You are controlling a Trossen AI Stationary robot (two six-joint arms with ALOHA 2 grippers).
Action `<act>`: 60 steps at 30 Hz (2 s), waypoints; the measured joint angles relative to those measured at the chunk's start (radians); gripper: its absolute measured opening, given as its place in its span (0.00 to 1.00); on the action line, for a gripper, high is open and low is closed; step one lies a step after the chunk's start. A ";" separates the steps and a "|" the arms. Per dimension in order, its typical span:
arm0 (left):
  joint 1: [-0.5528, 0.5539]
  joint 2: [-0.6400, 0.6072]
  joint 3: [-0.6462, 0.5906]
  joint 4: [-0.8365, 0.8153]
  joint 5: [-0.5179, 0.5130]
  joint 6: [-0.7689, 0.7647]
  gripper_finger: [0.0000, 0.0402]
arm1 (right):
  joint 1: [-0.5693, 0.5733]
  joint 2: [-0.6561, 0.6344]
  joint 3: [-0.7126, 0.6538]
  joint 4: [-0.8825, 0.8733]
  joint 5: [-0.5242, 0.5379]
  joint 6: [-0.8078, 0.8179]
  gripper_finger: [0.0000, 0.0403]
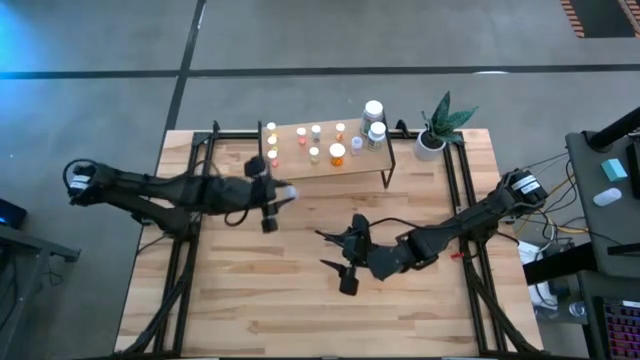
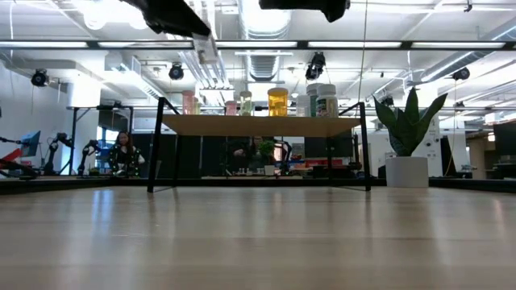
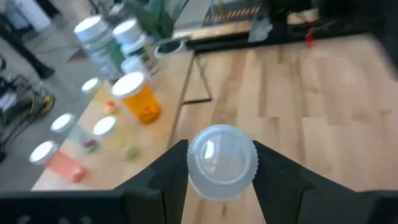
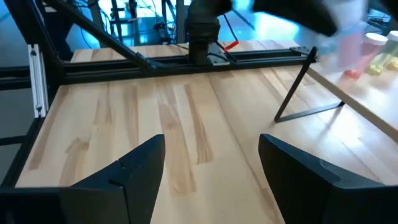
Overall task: Pick and place medicine bottles onto shelf by color
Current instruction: Put the transparent pill bottle on the shelf
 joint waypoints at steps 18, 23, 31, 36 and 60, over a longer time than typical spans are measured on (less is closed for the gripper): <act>0.206 0.269 0.066 0.035 -0.220 -0.126 0.35 | 0.004 0.000 -0.011 -0.020 0.001 0.051 0.62; 0.238 0.257 0.057 0.094 -0.223 -0.187 0.35 | 0.004 0.000 -0.011 -0.019 0.001 0.052 0.62; 0.337 0.255 0.052 0.097 -0.093 -0.272 0.35 | 0.015 0.000 -0.012 -0.012 0.000 0.053 0.61; 0.385 0.255 0.051 0.098 -0.066 -0.272 0.35 | 0.015 0.000 -0.012 -0.012 -0.001 0.053 0.61; 0.447 0.307 0.052 0.146 0.083 -0.217 0.35 | 0.015 0.001 -0.012 -0.014 0.000 0.052 0.61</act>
